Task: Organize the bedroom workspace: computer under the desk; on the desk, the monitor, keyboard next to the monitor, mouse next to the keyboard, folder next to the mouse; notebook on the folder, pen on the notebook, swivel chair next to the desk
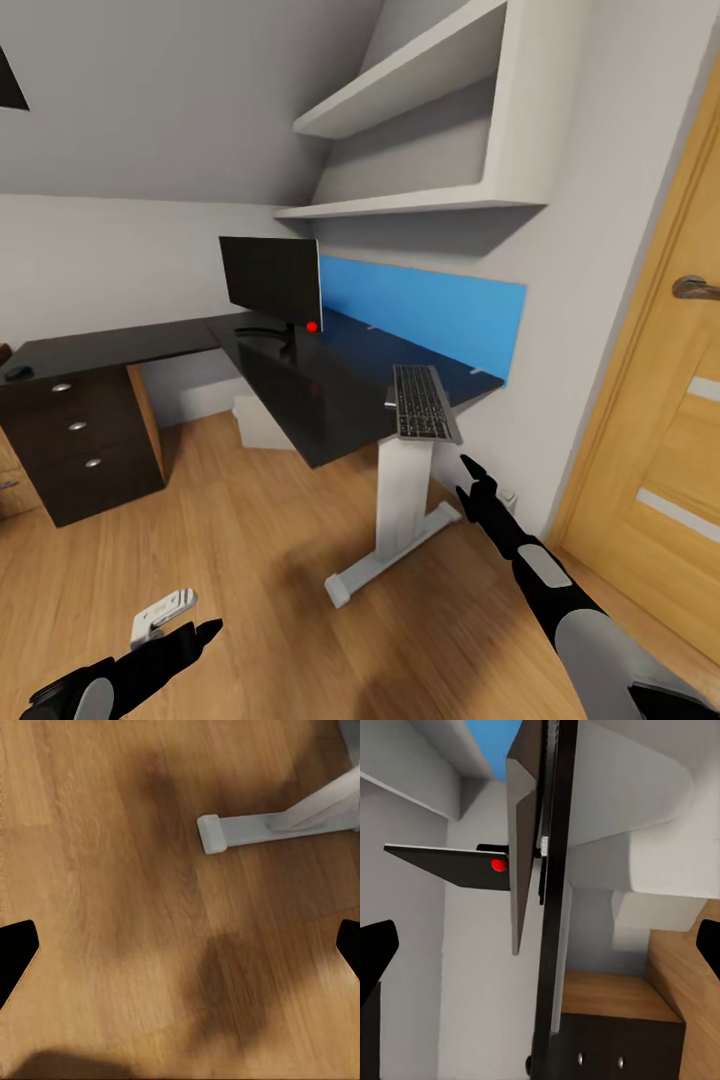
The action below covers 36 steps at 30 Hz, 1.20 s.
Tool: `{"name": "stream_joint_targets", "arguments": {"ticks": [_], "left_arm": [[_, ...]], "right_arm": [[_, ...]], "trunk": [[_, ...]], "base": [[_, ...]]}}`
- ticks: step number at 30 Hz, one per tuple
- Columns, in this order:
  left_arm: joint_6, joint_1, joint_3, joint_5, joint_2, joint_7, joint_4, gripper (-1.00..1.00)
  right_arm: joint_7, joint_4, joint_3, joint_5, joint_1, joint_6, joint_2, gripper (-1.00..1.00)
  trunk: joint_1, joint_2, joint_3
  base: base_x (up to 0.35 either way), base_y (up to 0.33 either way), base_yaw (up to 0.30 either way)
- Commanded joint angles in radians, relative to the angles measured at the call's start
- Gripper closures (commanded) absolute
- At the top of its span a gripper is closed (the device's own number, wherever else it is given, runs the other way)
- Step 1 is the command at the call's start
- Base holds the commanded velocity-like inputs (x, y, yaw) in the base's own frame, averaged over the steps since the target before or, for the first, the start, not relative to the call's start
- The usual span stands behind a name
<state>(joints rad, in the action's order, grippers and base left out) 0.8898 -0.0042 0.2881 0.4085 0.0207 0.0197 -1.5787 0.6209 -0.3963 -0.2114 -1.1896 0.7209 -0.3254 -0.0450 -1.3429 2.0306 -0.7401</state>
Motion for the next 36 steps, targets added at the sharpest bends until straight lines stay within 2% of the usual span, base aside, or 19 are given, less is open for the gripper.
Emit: {"name": "stream_joint_targets", "arguments": {"ticks": [1, 21, 32, 36], "left_arm": [[0.005, 0.000, 0.002, 0.006, 0.001, 0.003, 0.000, -1.00], [0.004, -0.001, 0.000, 0.006, 0.001, 0.003, 0.004, -1.00], [0.005, 0.000, 0.000, 0.006, 0.001, 0.003, 0.004, -1.00], [0.005, 0.000, 0.000, 0.006, 0.001, 0.003, 0.005, -1.00]], "right_arm": [[-0.001, 0.001, -0.003, -0.008, 0.001, -0.009, 0.000, -1.00], [-0.004, -0.002, -0.003, -0.008, 0.001, -0.009, 0.002, -1.00], [-0.004, -0.003, -0.003, -0.007, 0.001, -0.008, 0.002, -1.00], [-0.004, -0.003, -0.003, -0.007, 0.001, -0.008, 0.002, -1.00]], "trunk": [[0.000, 0.000, -0.001], [0.000, 0.000, -0.001], [0.000, 0.000, -0.001], [0.015, -0.028, 0.012]], "base": [[0.080, 0.068, 0.000], [0.143, 0.048, 0.000], [0.029, 0.001, 0.000], [0.002, 0.000, 0.000]]}}
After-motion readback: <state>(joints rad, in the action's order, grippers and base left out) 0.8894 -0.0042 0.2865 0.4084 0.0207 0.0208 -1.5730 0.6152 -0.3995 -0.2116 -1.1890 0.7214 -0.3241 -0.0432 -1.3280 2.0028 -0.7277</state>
